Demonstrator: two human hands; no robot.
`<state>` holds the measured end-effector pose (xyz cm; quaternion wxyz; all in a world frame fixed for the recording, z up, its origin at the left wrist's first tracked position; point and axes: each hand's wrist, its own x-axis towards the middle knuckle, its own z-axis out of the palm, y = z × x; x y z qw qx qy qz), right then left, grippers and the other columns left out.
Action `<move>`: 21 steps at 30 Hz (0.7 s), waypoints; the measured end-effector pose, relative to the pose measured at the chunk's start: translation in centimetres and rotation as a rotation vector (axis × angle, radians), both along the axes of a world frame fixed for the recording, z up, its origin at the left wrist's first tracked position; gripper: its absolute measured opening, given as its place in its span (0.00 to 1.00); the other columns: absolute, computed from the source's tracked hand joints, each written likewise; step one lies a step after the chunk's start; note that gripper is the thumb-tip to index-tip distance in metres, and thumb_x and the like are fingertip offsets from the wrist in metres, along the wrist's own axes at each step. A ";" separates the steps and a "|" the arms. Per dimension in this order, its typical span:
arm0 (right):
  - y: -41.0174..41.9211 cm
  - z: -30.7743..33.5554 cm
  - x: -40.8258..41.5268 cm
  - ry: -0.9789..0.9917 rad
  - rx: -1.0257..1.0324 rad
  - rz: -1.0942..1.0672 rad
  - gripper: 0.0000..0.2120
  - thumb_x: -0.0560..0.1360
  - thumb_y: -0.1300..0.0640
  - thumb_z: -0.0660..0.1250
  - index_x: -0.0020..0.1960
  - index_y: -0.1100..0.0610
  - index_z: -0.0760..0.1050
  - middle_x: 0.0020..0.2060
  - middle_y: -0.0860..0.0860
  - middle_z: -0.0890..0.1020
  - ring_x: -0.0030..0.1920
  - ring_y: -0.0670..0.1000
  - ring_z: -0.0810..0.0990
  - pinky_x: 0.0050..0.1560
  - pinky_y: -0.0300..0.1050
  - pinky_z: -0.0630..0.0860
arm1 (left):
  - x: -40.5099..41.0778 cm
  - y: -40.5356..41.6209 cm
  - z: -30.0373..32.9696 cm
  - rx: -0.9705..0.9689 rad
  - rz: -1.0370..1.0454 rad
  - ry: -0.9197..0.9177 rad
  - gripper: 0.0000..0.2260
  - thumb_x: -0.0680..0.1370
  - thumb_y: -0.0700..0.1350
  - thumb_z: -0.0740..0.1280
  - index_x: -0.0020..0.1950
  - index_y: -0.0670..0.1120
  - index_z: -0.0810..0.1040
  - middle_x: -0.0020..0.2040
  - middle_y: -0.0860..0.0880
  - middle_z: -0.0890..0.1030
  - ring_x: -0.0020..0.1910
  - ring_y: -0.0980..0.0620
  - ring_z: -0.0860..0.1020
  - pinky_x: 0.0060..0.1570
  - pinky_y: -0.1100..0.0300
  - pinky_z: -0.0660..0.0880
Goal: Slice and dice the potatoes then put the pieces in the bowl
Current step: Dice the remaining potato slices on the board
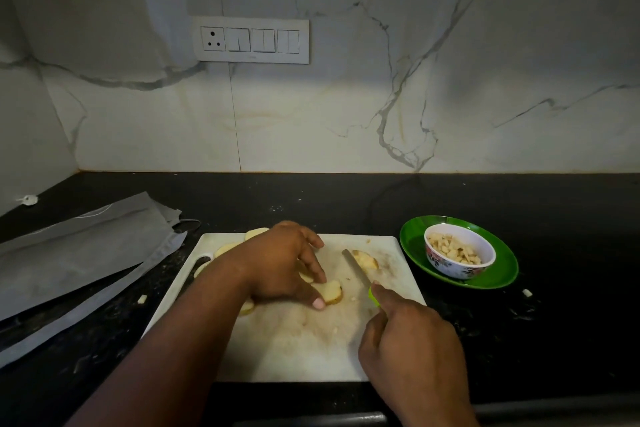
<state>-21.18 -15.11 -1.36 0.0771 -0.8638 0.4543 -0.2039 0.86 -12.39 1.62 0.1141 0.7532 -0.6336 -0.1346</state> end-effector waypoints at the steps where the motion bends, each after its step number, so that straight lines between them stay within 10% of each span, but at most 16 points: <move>1: 0.0 0.1 0.0 0.012 0.003 -0.016 0.25 0.77 0.47 0.56 0.74 0.40 0.66 0.55 0.44 0.81 0.55 0.46 0.80 0.54 0.41 0.76 | 0.0 -0.2 -0.2 -0.012 0.008 0.010 0.18 0.70 0.60 0.80 0.58 0.60 0.87 0.72 0.63 0.71 0.71 0.58 0.64 0.69 0.55 0.68; 21: -0.4 1.2 0.8 0.173 0.011 0.027 0.26 0.78 0.47 0.56 0.76 0.39 0.62 0.57 0.44 0.80 0.58 0.47 0.79 0.56 0.41 0.75 | -1.7 -2.5 -1.8 -0.180 0.186 0.095 0.09 0.78 0.53 0.75 0.57 0.56 0.88 0.55 0.60 0.86 0.51 0.59 0.81 0.57 0.58 0.80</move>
